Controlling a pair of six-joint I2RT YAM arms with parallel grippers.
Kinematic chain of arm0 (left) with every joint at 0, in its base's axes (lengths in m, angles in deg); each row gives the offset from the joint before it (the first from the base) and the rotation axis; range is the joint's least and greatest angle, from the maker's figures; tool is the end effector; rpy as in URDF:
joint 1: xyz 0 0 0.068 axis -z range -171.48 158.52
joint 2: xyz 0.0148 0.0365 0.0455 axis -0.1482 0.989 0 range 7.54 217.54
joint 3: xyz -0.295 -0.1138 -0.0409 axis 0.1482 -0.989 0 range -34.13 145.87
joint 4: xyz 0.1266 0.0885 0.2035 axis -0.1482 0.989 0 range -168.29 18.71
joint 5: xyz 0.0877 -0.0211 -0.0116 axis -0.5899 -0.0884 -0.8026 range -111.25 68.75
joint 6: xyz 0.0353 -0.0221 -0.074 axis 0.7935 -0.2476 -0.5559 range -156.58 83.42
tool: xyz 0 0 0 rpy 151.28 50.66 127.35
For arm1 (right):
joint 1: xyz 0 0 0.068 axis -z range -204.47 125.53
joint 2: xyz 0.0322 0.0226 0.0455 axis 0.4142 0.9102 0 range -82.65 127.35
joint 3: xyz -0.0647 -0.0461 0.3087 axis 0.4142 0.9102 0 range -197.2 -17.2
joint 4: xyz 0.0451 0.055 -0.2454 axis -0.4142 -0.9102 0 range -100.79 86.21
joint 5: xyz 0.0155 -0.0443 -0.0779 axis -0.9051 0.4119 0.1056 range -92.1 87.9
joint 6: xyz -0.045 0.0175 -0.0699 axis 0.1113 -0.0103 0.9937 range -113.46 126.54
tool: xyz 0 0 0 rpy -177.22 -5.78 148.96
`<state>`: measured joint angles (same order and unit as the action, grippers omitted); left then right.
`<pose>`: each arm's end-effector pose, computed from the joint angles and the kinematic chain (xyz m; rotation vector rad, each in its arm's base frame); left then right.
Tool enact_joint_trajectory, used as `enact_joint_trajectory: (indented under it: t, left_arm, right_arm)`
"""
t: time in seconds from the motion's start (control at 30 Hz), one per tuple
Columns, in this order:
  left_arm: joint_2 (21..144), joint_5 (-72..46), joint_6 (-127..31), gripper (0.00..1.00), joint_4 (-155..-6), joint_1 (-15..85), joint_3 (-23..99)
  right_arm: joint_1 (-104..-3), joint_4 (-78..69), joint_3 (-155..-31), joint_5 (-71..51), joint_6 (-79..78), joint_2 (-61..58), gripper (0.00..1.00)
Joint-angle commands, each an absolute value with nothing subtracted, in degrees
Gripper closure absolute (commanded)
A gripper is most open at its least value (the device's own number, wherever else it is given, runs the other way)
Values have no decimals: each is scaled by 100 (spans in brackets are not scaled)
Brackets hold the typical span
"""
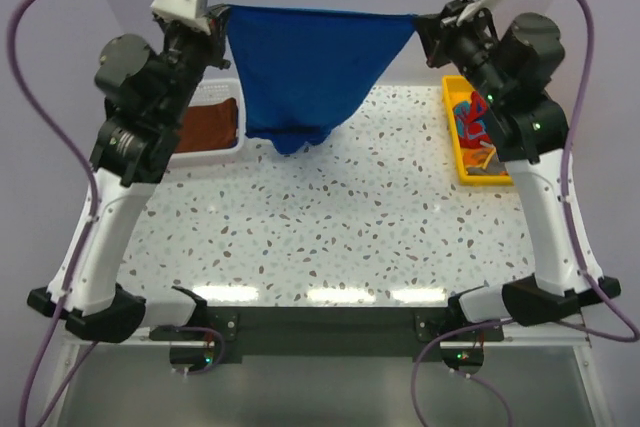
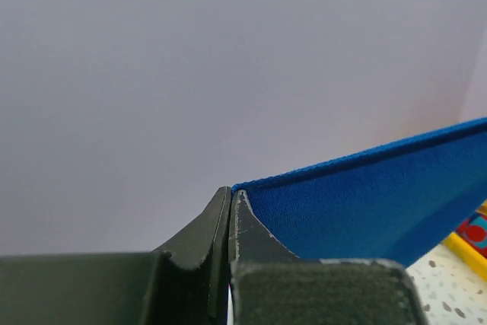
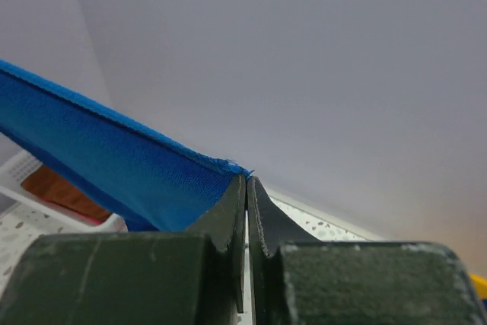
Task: Fold and stack the towels
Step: Flatten out the crumpled towel
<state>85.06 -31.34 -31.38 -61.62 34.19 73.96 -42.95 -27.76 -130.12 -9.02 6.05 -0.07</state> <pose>0.2497 -0.1056 0.6260 0.2087 1.3179 -0.1859 0.2842 0.1045 0.6108 -0.3273 1.4335 0.3578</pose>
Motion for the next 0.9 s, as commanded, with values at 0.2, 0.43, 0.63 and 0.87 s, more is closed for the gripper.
enact_joint_trajectory:
  t: [0.2, 0.43, 0.63, 0.87]
  left_arm:
    - [7303, -1608, -2726, 100, -6265, 3419, 7326]
    - [7363, -1387, -2743, 100, -6159, 3419, 8188]
    - [7636, -1387, -2823, 100, -6387, 3410, 8742]
    - [8793, -2263, -2656, 100, -6642, 3419, 8672]
  right_arm:
    - [-4275, -3147, -13145, -1564, 1137, -1286, 100]
    - [-4275, -3315, -14207, -1318, 1269, -1349, 100]
    - [-4284, -2815, -14464, -985, 1304, -1234, 100]
    - [-4267, -2444, -14244, -361, 1453, -462, 100]
